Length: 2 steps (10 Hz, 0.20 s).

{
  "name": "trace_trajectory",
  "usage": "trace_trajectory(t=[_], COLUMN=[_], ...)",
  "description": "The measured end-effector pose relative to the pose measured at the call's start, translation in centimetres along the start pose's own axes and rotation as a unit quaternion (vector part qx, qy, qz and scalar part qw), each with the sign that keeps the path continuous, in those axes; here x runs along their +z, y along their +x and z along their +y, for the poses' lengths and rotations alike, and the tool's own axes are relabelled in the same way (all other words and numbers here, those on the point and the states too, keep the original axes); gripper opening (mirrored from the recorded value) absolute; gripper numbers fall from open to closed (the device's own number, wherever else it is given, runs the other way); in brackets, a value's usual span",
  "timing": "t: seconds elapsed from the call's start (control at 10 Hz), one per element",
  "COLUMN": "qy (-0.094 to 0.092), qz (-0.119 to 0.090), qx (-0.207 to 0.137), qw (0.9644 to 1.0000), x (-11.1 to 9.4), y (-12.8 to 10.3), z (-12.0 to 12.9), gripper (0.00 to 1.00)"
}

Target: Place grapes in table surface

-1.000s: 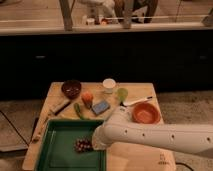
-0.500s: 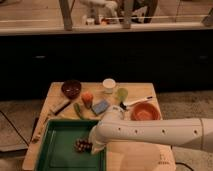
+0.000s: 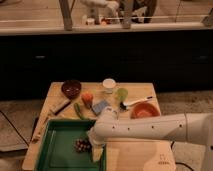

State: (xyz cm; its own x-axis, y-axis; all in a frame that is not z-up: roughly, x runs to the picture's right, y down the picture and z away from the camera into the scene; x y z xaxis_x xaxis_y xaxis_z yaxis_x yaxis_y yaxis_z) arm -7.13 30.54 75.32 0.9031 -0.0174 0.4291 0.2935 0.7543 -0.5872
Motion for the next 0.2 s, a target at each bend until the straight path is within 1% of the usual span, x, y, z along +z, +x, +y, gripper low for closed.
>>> trace_trajectory(t=[0.1,0.2], qy=[-0.004,-0.008], qz=[0.002,0.005], qx=[0.003,0.005], qw=[1.0000,0.9999], x=[0.41,0.68], y=[0.23,0.45], z=[-0.12,-0.22], gripper=[0.75,0.66])
